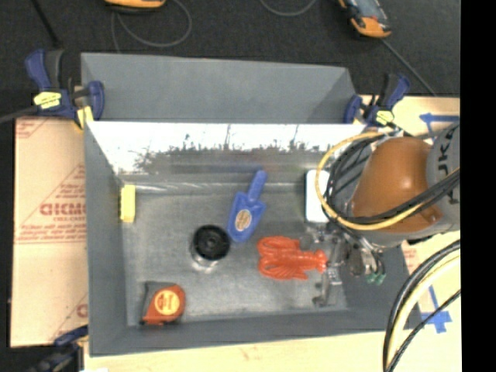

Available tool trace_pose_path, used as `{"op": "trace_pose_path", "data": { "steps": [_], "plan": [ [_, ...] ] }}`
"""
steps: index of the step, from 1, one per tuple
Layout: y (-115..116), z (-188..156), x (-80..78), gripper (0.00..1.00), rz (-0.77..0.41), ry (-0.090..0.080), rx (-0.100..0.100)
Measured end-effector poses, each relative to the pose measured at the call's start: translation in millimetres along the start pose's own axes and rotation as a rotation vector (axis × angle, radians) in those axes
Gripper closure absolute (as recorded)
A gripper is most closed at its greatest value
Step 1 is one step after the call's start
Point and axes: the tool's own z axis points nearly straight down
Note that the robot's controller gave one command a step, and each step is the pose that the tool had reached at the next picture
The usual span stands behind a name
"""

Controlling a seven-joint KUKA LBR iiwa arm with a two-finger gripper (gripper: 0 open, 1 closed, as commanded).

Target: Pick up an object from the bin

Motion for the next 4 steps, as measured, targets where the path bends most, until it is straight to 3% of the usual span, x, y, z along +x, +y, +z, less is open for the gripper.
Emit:
{"op": "trace_pose_path", "data": {
  "steps": [1, 2, 3, 4],
  "plan": [
    [0.1, -4.3, -1.5, 0.0, -0.002, -0.007, 0.001],
    [5.9, 33.9, -20.0, 0.0, -0.026, -0.013, 0.002],
    [11.5, 49.5, -70.7, 0.0, 0.028, -0.007, -0.002],
    [27.6, 56.9, -70.4, 1.0, 0.033, -0.03, 0.002]
  ]
}}
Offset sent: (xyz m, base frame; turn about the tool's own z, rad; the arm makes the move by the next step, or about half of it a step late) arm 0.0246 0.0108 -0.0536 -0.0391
